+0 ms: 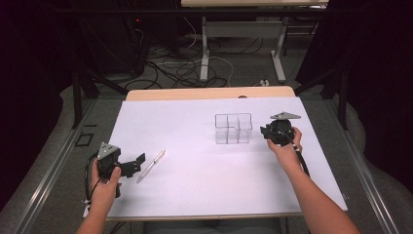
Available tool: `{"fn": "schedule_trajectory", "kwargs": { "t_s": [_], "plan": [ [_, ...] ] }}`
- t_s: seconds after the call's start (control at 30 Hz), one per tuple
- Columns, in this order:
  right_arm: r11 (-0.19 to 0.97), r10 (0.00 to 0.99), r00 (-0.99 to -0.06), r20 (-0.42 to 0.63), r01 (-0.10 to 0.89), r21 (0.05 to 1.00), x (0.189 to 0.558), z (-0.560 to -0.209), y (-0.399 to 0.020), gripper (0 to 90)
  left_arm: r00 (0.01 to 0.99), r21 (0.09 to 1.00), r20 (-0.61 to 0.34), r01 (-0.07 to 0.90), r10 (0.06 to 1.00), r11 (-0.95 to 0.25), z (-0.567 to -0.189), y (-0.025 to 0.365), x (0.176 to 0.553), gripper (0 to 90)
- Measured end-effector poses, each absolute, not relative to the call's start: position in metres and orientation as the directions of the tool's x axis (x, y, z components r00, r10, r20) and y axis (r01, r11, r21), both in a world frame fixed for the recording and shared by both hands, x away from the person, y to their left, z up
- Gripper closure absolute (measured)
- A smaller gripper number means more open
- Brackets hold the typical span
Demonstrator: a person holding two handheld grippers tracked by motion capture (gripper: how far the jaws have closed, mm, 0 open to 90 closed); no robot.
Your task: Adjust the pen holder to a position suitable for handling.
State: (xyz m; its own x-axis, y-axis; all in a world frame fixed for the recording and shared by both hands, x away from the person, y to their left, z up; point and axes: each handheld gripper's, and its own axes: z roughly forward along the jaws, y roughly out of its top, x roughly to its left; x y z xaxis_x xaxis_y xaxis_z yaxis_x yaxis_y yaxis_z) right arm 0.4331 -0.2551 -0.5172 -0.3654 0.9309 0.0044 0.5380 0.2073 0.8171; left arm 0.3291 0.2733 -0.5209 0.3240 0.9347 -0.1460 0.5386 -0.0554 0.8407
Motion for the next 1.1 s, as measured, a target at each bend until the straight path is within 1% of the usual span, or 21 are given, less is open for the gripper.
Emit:
{"fn": "schedule_trajectory", "kwargs": {
  "t_s": [0.23,0.43,0.57,0.9,1.0,1.1],
  "plan": [
    [0.169,0.932,-0.358,0.05,0.553,0.816,0.438,-0.523,-0.253,75.3,0.327,0.84,-0.146,0.54,0.934,-0.058,-0.521,0.273,0.33,0.2],
    [0.191,0.93,-0.366,0.033,0.557,0.808,0.444,-0.535,-0.243,83.7,0.328,0.839,-0.148,0.542,0.933,-0.058,-0.522,0.273,0.33,0.2],
    [0.179,0.928,-0.368,0.049,0.558,0.81,0.445,-0.538,-0.239,85.7,0.328,0.837,-0.147,0.545,0.933,-0.06,-0.522,0.273,0.33,0.2],
    [0.193,0.921,-0.387,0.04,0.545,0.816,0.449,-0.546,-0.226,87.0,0.329,0.834,-0.151,0.549,0.932,-0.059,-0.523,0.274,0.33,0.2],
    [0.215,0.918,-0.397,0.016,0.53,0.821,0.449,-0.547,-0.222,89.6,0.33,0.833,-0.151,0.55,0.932,-0.06,-0.523,0.275,0.33,0.2],
    [0.199,0.919,-0.393,0.031,0.53,0.824,0.45,-0.547,-0.223,89.6,0.329,0.832,-0.157,0.552,0.931,-0.054,-0.524,0.274,0.33,0.2]
  ]
}}
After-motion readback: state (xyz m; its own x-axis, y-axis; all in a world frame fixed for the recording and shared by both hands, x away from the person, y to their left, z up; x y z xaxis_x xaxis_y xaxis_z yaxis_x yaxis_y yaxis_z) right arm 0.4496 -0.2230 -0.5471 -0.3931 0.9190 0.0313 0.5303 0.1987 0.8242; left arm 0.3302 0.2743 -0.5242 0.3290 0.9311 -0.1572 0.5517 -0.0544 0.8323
